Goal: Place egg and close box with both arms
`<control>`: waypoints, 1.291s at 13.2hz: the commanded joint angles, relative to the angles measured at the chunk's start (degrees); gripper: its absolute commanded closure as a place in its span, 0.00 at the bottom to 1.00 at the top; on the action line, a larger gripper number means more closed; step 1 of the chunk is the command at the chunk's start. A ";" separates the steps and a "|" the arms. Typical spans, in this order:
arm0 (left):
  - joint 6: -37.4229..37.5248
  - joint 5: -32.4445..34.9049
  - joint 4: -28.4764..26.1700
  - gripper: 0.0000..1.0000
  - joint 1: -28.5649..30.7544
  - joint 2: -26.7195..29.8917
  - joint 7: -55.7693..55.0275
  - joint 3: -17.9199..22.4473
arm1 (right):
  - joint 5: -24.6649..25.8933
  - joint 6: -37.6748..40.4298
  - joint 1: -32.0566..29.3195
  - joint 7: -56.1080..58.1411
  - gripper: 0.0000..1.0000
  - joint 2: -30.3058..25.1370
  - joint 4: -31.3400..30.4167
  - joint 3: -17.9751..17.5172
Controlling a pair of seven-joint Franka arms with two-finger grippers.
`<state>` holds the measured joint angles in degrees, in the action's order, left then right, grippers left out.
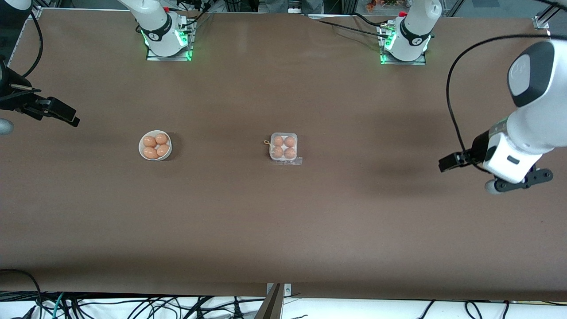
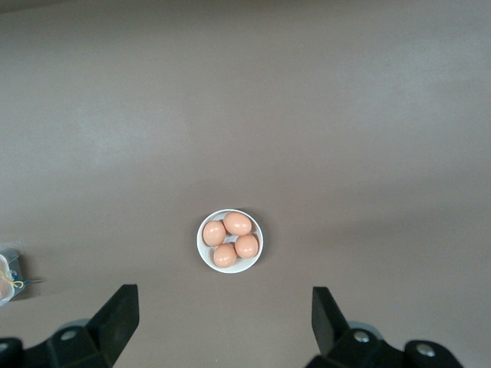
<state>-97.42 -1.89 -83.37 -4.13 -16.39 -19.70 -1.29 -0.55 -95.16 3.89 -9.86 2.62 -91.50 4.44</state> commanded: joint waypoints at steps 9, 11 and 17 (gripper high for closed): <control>2.40 5.66 -15.51 0.00 2.54 15.94 7.83 1.56 | 0.38 -0.03 -0.11 0.81 0.00 -0.69 -0.70 -0.22; 4.25 5.66 -15.25 0.00 2.64 16.30 7.75 1.56 | 0.38 -0.03 -0.11 0.81 0.00 -0.68 -0.61 -0.22; 6.11 5.05 -13.06 0.00 2.64 15.78 7.75 1.12 | 0.38 0.06 -0.11 0.81 0.00 -0.68 -0.70 -0.22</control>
<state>-92.04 2.31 -97.19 -1.82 -1.14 -13.01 0.34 -0.55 -95.16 3.89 -9.86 2.62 -91.50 4.44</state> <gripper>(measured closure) 0.000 0.000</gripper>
